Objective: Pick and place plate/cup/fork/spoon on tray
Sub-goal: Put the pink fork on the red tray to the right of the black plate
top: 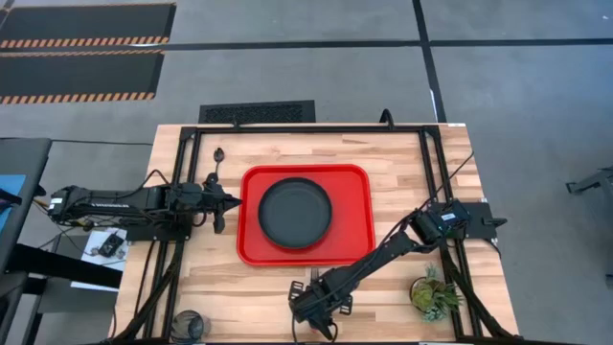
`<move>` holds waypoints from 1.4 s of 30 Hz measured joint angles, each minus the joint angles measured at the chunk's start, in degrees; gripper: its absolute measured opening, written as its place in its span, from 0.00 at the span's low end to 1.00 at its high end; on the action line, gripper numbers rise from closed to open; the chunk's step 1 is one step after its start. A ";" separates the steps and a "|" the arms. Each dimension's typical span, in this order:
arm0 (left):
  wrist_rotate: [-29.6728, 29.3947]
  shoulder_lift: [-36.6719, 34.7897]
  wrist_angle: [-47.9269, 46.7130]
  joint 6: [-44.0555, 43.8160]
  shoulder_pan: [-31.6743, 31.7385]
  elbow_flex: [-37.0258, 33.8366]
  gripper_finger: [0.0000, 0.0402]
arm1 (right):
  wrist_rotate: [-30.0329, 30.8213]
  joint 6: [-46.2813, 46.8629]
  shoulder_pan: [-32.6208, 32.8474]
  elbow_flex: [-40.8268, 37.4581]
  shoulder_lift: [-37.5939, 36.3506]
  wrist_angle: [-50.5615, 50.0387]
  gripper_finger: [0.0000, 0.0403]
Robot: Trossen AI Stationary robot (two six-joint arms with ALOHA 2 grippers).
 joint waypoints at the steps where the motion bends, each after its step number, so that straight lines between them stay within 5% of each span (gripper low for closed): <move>1: 0.02 0.00 0.00 0.00 0.00 0.00 0.00 | -0.20 0.00 0.00 0.02 0.00 -0.16 0.30; 11: 0.06 0.00 -0.28 -0.79 0.00 0.00 0.00 | -0.45 -1.16 -0.14 0.06 0.07 -0.08 0.11; 18: 0.19 -0.01 -0.28 -0.79 0.00 0.00 0.00 | 2.64 -2.05 2.16 2.14 0.45 -2.54 0.11; 30: 0.87 0.00 -0.31 -1.40 -0.02 0.00 0.00 | 16.12 3.06 5.13 12.17 0.24 -25.95 0.09; 36: 0.87 0.00 -0.31 -1.27 -0.02 0.00 0.00 | 20.50 4.83 3.13 9.98 0.35 -36.02 0.05; 42: 0.87 -0.02 -0.33 -1.34 -0.02 0.00 0.00 | 25.83 2.81 0.96 1.52 -5.73 -35.10 0.00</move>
